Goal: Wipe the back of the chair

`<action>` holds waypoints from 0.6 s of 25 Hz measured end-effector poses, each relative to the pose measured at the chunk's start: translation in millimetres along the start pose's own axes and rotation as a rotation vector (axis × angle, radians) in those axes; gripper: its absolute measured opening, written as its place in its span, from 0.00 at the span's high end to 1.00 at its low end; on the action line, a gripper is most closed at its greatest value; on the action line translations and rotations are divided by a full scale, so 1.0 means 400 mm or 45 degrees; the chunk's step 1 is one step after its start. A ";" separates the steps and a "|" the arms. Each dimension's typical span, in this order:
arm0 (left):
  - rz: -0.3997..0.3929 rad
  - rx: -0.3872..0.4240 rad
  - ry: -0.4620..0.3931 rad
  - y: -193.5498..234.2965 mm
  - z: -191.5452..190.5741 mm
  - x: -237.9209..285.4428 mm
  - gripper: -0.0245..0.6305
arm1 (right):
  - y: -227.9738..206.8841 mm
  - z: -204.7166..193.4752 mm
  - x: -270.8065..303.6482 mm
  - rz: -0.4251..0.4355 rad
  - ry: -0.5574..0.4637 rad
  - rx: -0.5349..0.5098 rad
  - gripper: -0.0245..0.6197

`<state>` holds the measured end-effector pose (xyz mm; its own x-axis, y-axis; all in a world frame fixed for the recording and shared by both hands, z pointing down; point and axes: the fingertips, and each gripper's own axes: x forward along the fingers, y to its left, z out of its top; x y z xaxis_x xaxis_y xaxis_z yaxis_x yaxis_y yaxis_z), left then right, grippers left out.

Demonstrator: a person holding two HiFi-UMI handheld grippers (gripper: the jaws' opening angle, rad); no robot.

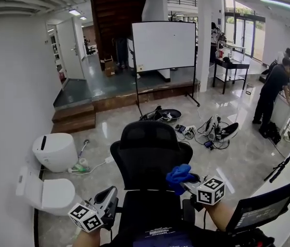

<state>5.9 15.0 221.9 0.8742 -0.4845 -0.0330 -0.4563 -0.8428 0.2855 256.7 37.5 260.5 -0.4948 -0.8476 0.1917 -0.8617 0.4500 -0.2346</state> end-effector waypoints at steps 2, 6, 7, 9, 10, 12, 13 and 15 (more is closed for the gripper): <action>0.005 -0.002 0.016 -0.004 -0.015 -0.016 0.96 | 0.020 -0.012 -0.012 0.007 -0.012 -0.005 0.87; 0.024 -0.020 0.034 0.018 -0.049 -0.010 0.96 | 0.022 -0.034 -0.013 0.020 -0.002 -0.036 0.87; 0.028 -0.021 0.033 0.021 -0.053 -0.006 0.96 | 0.018 -0.036 -0.013 0.026 -0.001 -0.038 0.87; 0.027 -0.022 0.034 0.015 -0.060 0.003 0.96 | 0.010 -0.040 -0.012 0.031 0.000 -0.040 0.87; 0.024 -0.022 0.036 0.009 -0.064 0.006 0.96 | 0.007 -0.042 -0.013 0.031 0.001 -0.041 0.87; 0.018 -0.022 0.044 -0.004 -0.074 0.008 0.96 | 0.006 -0.048 -0.017 0.034 0.007 -0.043 0.87; 0.018 -0.024 0.048 -0.009 -0.079 0.005 0.96 | 0.009 -0.051 -0.019 0.037 0.009 -0.043 0.87; 0.022 -0.026 0.050 -0.015 -0.081 -0.002 0.96 | 0.017 -0.053 -0.022 0.046 0.012 -0.047 0.87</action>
<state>13.3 28.0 251.3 0.8721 -0.4893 0.0096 -0.4685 -0.8290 0.3054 252.7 53.8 277.3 -0.5264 -0.8282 0.1924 -0.8468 0.4904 -0.2061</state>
